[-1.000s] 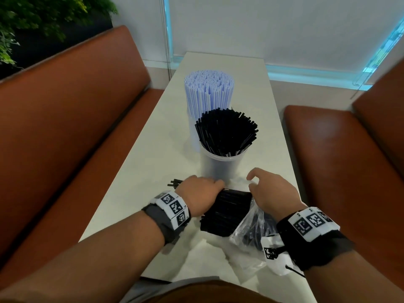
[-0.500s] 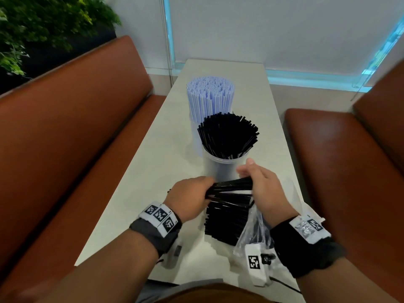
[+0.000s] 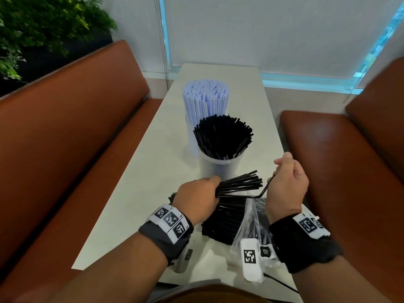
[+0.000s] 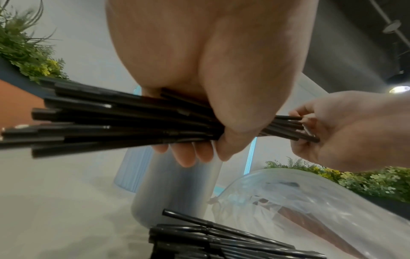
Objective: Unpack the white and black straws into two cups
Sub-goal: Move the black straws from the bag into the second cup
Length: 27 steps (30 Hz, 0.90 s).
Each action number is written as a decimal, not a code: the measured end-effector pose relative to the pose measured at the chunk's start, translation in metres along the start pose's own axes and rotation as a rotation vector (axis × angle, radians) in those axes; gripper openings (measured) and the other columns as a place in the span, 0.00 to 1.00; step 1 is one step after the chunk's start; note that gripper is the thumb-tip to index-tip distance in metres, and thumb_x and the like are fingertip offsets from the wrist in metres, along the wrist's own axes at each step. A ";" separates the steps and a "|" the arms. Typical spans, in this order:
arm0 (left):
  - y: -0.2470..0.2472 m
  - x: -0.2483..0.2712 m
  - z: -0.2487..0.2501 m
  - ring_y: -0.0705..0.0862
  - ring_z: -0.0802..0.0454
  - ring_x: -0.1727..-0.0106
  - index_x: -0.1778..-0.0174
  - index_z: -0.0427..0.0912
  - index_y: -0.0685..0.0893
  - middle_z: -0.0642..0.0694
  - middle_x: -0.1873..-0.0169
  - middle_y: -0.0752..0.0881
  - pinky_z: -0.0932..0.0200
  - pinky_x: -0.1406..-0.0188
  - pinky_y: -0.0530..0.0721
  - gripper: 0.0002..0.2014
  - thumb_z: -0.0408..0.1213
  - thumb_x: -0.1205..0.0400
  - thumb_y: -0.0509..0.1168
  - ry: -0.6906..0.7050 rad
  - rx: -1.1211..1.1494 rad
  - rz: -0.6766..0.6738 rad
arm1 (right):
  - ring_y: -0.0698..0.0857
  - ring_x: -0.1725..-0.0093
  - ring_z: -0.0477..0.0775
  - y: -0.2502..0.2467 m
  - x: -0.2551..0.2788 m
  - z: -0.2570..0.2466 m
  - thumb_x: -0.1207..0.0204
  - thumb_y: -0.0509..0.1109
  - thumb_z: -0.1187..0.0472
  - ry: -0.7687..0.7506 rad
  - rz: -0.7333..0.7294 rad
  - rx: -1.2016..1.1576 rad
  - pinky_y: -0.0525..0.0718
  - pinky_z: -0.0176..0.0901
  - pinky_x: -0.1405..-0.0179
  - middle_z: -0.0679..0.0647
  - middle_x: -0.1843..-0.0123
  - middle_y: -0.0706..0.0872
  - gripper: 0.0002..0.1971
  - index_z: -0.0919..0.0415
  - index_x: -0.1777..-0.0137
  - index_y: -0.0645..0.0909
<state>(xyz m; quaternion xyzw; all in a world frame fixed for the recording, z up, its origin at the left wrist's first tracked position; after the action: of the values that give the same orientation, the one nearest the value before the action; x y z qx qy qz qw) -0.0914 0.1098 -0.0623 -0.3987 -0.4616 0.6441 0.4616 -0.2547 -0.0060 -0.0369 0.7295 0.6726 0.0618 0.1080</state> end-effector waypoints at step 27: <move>-0.019 -0.012 0.006 0.84 0.44 0.59 0.43 0.49 0.75 0.49 0.55 0.84 0.55 0.68 0.72 0.08 0.43 0.17 0.63 0.087 0.039 0.107 | 0.85 0.57 0.31 0.019 -0.001 0.004 0.12 0.57 0.43 -0.014 -0.352 0.398 0.81 0.38 0.50 0.50 0.58 0.90 0.20 0.46 0.52 0.91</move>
<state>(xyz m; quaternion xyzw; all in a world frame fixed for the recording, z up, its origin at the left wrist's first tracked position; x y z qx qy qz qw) -0.0894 0.0993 -0.0413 -0.4414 -0.4065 0.6587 0.4538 -0.2353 -0.0089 -0.0358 0.6086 0.7872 -0.0964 -0.0239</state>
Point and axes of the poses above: each hand's wrist, its own x-axis away from the middle knuckle, its own y-axis out of the palm, z = x × y, the point moved 4 cm from there along -x, towards the middle knuckle
